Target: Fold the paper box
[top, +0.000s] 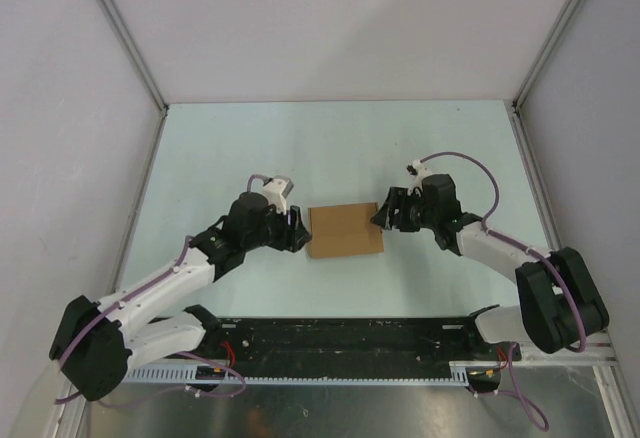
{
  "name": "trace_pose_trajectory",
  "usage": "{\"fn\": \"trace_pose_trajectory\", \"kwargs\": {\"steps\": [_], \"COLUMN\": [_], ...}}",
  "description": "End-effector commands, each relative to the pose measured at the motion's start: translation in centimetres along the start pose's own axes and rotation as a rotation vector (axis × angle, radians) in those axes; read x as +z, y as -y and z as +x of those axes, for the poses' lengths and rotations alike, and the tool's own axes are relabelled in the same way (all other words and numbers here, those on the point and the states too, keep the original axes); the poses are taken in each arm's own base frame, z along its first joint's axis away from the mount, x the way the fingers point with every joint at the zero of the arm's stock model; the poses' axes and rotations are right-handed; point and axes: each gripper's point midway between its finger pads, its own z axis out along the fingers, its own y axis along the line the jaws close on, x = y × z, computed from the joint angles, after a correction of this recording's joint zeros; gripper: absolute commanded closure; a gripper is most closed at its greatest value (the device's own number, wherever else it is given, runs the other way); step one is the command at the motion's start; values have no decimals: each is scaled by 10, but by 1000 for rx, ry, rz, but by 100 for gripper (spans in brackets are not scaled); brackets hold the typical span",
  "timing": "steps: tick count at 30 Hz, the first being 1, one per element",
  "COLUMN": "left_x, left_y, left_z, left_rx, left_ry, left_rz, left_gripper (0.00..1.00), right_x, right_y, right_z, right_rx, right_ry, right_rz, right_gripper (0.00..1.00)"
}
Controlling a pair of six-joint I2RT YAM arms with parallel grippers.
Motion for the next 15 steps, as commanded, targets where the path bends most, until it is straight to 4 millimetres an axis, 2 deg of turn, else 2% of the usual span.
{"fn": "trace_pose_trajectory", "kwargs": {"steps": [1, 13, 15], "left_x": [1, 12, 16], "left_y": [10, 10, 11], "left_z": [-8, 16, 15], "left_rx": [-60, -96, -98], "left_ry": [53, 3, 14], "left_rz": [53, 90, 98], "left_gripper": [40, 40, 40], "right_x": [8, 24, 25], "right_y": [-22, -11, -10], "right_z": [-35, -29, -28], "right_rx": [0, 30, 35], "right_ry": [94, 66, 62], "right_rz": [-99, -86, -86], "right_gripper": [34, 37, 38]}}
